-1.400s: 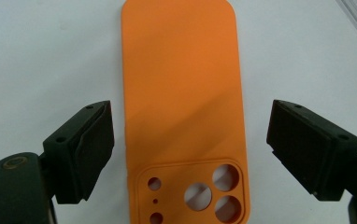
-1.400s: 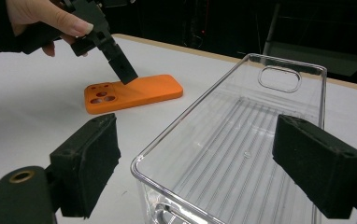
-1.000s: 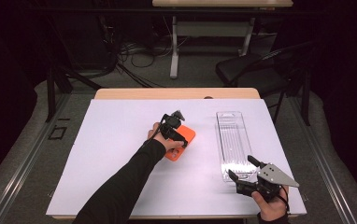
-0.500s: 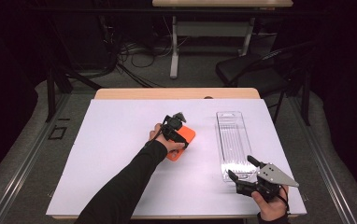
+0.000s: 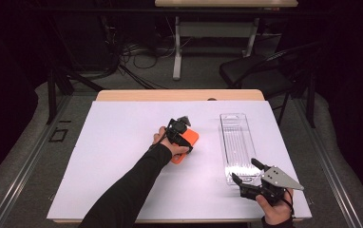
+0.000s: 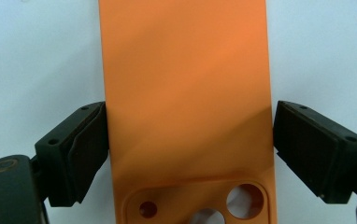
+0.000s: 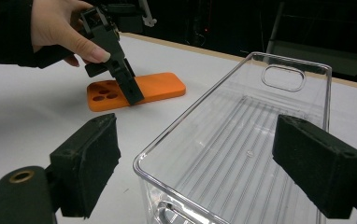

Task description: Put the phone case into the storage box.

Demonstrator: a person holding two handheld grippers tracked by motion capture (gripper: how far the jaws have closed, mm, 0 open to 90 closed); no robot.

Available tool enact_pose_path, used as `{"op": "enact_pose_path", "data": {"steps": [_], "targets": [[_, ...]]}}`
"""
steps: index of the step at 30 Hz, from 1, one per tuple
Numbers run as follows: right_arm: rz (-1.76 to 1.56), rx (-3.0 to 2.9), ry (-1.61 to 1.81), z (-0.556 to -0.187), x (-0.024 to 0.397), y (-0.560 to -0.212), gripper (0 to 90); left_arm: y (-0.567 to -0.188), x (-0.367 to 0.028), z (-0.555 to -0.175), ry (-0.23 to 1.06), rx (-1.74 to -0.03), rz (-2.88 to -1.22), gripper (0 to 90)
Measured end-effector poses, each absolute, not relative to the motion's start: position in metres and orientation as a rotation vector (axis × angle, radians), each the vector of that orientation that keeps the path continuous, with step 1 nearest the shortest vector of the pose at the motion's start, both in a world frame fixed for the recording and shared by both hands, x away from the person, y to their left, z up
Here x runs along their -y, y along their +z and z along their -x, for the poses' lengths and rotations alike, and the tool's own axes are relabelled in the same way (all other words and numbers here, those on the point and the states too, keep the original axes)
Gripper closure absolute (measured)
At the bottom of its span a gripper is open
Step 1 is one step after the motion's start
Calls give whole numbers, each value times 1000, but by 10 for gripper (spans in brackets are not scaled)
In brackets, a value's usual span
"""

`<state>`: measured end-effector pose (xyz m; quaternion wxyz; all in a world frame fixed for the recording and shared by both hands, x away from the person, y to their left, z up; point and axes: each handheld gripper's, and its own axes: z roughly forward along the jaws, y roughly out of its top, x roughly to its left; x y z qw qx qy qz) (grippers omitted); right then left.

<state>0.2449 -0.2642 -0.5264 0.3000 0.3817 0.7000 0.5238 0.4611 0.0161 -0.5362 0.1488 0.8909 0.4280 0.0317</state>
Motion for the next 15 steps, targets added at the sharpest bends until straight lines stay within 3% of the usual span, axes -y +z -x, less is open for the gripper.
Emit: {"op": "enact_pose_path", "data": {"steps": [15], "targets": [[-1011,-1864,1390,-245,264,-527,140,-535,-12,-464,97,-1252,-2587,137]]}}
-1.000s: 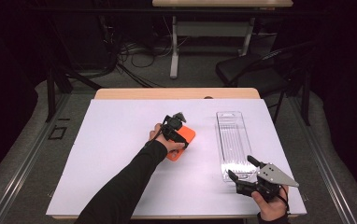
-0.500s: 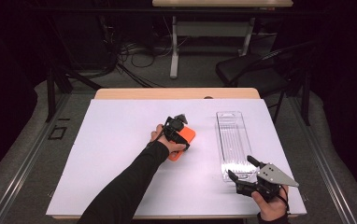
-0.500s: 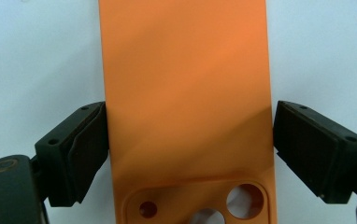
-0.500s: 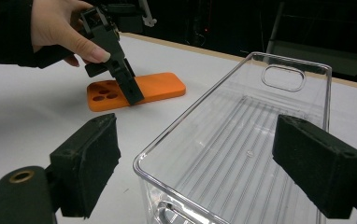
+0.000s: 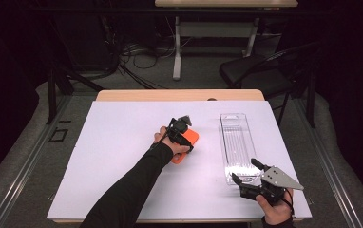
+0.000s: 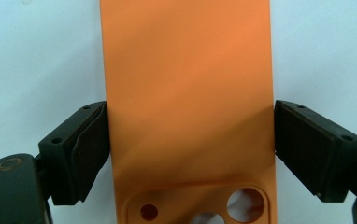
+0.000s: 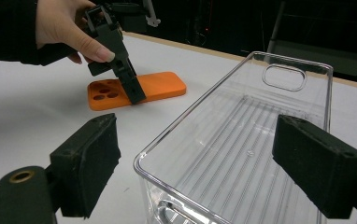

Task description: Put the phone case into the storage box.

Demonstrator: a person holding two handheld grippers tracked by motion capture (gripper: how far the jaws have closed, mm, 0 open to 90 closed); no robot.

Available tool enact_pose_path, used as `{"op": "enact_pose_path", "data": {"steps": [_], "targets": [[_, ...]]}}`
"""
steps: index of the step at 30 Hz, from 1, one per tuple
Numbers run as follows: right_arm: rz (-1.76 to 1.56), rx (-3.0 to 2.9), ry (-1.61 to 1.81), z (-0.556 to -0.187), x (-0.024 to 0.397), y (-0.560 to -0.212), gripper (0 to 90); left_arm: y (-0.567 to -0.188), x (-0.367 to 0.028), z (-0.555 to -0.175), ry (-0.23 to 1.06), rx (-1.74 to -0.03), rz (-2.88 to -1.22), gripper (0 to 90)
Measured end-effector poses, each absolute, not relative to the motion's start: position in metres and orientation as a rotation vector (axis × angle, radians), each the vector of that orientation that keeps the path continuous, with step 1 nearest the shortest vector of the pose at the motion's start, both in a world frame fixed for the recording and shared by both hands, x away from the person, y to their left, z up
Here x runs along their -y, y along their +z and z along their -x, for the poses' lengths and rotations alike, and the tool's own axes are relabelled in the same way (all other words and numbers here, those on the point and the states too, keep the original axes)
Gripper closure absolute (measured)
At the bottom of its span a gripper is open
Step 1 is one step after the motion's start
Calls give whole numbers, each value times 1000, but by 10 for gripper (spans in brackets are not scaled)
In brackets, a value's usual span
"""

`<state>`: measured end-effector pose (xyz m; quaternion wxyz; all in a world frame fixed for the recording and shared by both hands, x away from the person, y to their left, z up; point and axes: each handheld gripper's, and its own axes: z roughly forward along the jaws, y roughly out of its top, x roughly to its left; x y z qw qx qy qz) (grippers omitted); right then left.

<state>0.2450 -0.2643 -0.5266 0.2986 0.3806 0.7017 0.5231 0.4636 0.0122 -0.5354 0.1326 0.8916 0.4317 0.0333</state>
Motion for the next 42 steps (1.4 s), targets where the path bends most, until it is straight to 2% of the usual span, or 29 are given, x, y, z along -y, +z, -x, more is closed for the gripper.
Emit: {"op": "enact_pose_path", "data": {"steps": [42], "targets": [[-1009,-1869,1389,-247,264,-528,141,-533,-10,-469,68,-1276,-2621,159]]}}
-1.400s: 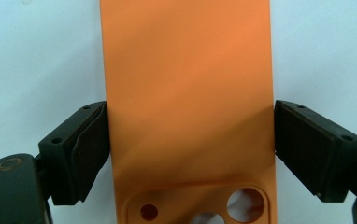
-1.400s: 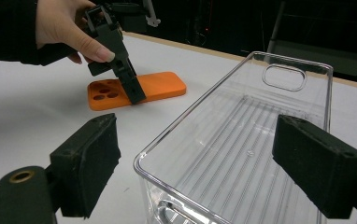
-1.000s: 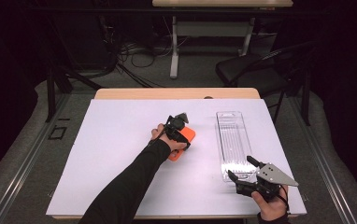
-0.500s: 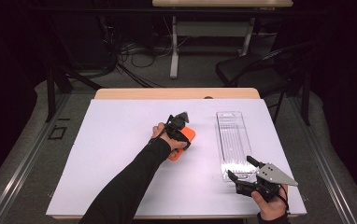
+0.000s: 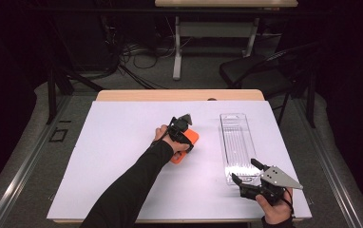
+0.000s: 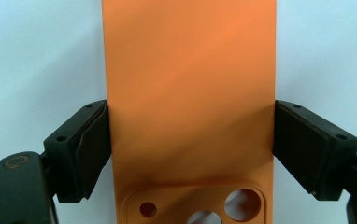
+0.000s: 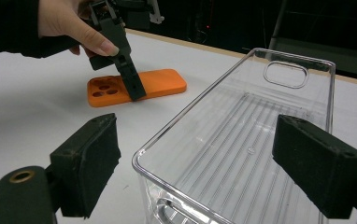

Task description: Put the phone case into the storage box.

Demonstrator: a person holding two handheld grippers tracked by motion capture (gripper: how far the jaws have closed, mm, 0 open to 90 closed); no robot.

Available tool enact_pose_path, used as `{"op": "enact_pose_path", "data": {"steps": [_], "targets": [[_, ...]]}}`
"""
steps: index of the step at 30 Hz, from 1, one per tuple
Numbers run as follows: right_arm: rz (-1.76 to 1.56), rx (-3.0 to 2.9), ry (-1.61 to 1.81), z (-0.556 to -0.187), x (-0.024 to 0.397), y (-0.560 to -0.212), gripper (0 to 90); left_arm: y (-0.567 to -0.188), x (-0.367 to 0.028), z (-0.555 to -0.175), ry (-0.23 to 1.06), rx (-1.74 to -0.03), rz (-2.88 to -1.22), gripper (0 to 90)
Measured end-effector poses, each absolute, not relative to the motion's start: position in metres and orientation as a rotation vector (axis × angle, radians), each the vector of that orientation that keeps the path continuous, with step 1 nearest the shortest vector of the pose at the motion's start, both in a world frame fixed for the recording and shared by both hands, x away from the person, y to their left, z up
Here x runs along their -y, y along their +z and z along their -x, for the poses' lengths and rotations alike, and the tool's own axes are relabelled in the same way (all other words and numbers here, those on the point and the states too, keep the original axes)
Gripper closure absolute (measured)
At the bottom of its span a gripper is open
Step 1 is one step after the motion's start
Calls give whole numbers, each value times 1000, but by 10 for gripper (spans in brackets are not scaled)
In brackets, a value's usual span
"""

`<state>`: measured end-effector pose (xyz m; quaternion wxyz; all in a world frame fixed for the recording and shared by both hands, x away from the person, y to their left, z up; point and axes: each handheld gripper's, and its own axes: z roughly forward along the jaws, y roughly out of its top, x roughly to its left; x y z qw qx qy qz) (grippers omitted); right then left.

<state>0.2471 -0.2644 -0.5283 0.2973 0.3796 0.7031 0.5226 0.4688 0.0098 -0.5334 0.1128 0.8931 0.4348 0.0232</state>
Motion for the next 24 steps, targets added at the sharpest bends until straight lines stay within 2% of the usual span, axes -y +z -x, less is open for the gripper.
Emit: {"op": "enact_pose_path", "data": {"steps": [24], "targets": [[-1012,-1867,1385,-247,264,-528,140,-510,-25,-460,38,-1177,-2609,160]]}}
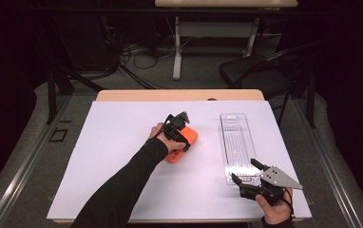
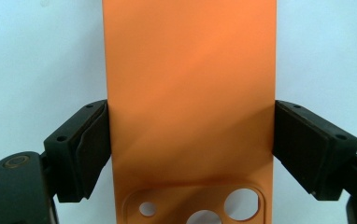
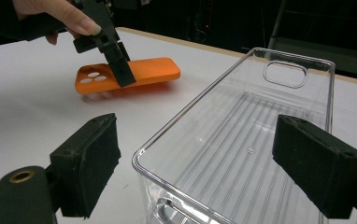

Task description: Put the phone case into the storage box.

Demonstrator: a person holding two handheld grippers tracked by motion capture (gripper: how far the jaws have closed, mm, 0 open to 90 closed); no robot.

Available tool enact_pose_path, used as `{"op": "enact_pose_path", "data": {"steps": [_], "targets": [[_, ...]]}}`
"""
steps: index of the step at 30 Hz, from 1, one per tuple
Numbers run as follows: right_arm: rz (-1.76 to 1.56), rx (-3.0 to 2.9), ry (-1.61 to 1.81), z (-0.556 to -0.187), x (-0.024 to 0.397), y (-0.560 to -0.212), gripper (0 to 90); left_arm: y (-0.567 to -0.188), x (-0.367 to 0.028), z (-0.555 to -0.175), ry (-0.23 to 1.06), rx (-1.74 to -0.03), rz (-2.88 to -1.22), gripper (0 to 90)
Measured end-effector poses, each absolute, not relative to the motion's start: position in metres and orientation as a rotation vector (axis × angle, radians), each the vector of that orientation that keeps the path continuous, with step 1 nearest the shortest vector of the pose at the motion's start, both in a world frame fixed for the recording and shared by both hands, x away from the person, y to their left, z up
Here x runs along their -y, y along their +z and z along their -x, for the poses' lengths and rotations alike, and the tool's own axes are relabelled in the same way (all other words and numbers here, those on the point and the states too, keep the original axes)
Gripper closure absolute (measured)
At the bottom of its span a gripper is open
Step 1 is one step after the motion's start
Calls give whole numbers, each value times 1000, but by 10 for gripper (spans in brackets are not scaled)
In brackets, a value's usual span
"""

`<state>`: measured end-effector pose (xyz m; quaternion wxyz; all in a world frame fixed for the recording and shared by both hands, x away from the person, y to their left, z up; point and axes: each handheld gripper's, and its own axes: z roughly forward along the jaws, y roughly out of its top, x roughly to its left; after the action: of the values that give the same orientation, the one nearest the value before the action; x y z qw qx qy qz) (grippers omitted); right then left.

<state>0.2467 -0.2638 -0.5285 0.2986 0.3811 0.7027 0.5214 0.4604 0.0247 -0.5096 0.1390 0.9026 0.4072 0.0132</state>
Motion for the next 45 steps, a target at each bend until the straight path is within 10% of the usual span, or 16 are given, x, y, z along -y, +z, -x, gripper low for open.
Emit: {"op": "enact_pose_path", "data": {"steps": [45], "targets": [[-697,-2042,1185,-245,215,-522,141,-476,-84,-395,-113,-953,-2643,160]]}}
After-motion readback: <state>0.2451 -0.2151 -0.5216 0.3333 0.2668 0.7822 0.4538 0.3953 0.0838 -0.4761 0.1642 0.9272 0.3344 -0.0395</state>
